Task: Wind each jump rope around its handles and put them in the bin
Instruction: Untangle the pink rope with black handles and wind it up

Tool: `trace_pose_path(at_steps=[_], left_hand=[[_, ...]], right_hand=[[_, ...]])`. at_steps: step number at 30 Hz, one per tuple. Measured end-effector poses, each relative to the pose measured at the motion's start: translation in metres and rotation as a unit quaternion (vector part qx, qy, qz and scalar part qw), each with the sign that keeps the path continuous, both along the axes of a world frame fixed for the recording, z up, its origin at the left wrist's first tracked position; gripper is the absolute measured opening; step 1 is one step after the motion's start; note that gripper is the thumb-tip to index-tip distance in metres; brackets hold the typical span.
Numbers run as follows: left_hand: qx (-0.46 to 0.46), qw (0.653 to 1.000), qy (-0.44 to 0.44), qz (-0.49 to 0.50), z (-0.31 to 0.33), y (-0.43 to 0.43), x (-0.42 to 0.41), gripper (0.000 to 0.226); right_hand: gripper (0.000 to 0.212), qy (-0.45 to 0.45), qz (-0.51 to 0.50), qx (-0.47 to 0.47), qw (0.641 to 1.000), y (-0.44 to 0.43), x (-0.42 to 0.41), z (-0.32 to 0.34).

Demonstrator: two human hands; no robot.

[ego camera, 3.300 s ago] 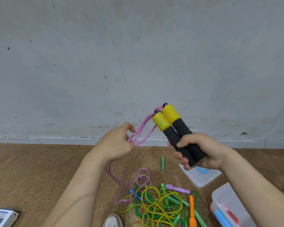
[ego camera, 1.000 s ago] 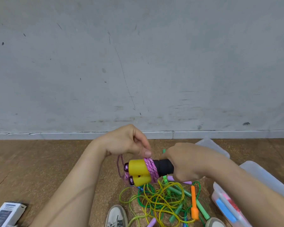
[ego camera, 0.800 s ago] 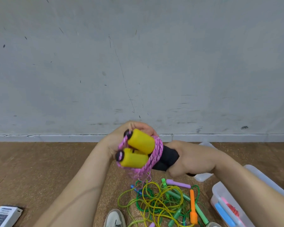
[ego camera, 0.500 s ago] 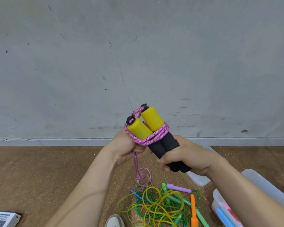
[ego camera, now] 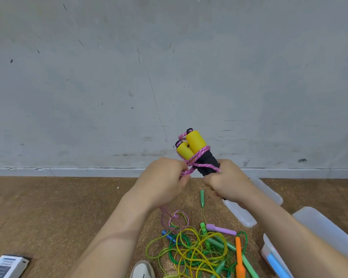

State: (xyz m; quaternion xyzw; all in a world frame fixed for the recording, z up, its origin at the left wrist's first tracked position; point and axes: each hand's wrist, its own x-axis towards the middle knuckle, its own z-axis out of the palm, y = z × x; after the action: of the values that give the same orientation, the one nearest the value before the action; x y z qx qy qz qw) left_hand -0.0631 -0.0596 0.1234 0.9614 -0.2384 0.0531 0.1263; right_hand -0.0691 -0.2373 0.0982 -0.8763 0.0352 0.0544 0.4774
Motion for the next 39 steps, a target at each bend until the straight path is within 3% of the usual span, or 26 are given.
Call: trace_pose_path(at_steps=[3, 6, 10, 13, 17, 19, 23, 25, 27, 29, 30, 31, 33, 36, 39], left_hand=[[0.057, 0.997, -0.036, -0.033, 0.004, -0.004, -0.005, 0.022], [0.057, 0.997, -0.022, -0.046, 0.011, 0.0, -0.007, 0.019], [-0.068, 0.994, 0.083, -0.013, 0.017, 0.009, -0.008, 0.002], [-0.144, 0.98, 0.135, -0.002, 0.014, 0.006, -0.006, 0.005], [-0.201, 0.956, 0.212, 0.0, 0.009, 0.011, -0.001, 0.011], [-0.203, 0.951, 0.232, -0.001, 0.006, 0.014, 0.0, 0.013], [-0.255, 0.928, 0.271, 0.026, -0.001, 0.02, 0.007, 0.018], [-0.283, 0.903, 0.32, 0.032, 0.0, 0.018, 0.004, 0.03], [-0.273, 0.903, 0.329, 0.044, -0.008, 0.02, 0.002, 0.046], [-0.309, 0.866, 0.38, 0.098, -0.011, 0.01, 0.002, 0.036], [-0.328, 0.863, 0.372, 0.094, -0.009, 0.002, -0.001, 0.03], [-0.332, 0.883, 0.327, 0.063, -0.009, -0.006, -0.003, 0.033], [-0.383, 0.874, 0.293, 0.053, -0.008, -0.014, 0.0, 0.043], [-0.44, 0.845, 0.303, 0.038, -0.011, -0.017, 0.005, 0.032], [-0.418, 0.864, 0.278, 0.034, -0.011, -0.013, 0.006, 0.017]], right_hand=[[0.024, -0.031, 0.015, -0.157, 0.987, 0.001, 0.003, -0.008], [0.014, 0.001, 0.037, -0.255, 0.966, 0.003, 0.003, -0.007], [0.01, 0.107, 0.137, -0.365, 0.914, 0.009, -0.01, -0.001], [0.011, 0.112, 0.211, -0.439, 0.866, 0.02, -0.022, 0.005], [0.023, 0.097, 0.313, -0.462, 0.824, 0.029, -0.032, 0.012], [0.025, 0.109, 0.357, -0.428, 0.823, 0.025, -0.032, 0.015], [0.022, 0.126, 0.372, -0.245, 0.886, 0.0, -0.024, 0.021], [0.019, 0.118, 0.366, -0.16, 0.909, -0.009, -0.023, 0.025], [0.019, 0.099, 0.353, -0.079, 0.927, -0.013, -0.024, 0.025], [0.011, 0.095, 0.322, 0.032, 0.941, -0.016, -0.026, 0.029], [0.015, 0.108, 0.305, 0.101, 0.941, -0.018, -0.027, 0.03], [0.023, 0.121, 0.288, 0.163, 0.936, -0.019, -0.026, 0.03], [0.034, 0.126, 0.247, 0.241, 0.93, -0.021, -0.023, 0.027], [0.029, 0.124, 0.164, 0.306, 0.929, -0.021, -0.016, 0.026], [0.031, 0.123, 0.102, 0.345, 0.925, -0.022, -0.014, 0.026]])
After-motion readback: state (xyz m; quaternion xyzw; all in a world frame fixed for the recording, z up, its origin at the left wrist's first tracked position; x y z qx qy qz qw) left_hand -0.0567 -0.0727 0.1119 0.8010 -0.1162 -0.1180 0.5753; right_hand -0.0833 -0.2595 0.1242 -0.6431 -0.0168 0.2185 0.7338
